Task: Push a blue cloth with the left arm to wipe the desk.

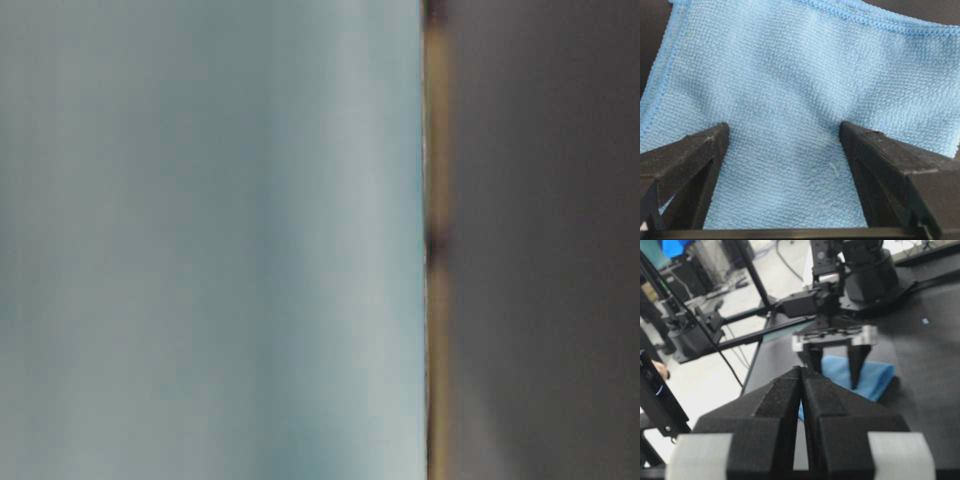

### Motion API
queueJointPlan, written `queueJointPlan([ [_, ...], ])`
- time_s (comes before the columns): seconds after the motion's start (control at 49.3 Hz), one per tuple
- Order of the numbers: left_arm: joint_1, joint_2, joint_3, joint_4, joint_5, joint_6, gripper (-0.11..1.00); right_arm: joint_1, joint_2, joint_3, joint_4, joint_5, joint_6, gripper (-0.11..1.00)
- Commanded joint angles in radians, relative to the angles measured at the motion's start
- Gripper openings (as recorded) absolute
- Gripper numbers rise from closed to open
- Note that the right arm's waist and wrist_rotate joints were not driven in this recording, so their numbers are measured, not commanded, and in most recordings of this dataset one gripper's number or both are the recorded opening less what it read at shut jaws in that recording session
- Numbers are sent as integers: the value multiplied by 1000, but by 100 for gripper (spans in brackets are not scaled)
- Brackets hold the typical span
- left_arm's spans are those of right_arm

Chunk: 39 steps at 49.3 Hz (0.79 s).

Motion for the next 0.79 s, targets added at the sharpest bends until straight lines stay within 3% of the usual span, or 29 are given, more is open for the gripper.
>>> queueJointPlan([
  [0.0,-81,-11,9,5,8,-32,87,0,5,-6,12,-6,0,0],
  [0.142,-166,-23,34,5,6,-117,87,2,5,-6,12,-9,0,0],
  [0.244,-183,-25,34,5,3,-155,87,2,5,-8,12,-14,-2,0],
  [0.508,-178,-41,-8,5,5,-114,87,2,5,-6,12,-14,0,0],
  [0.771,-179,-160,-12,5,12,-103,87,2,-2,-8,12,-14,0,0],
])
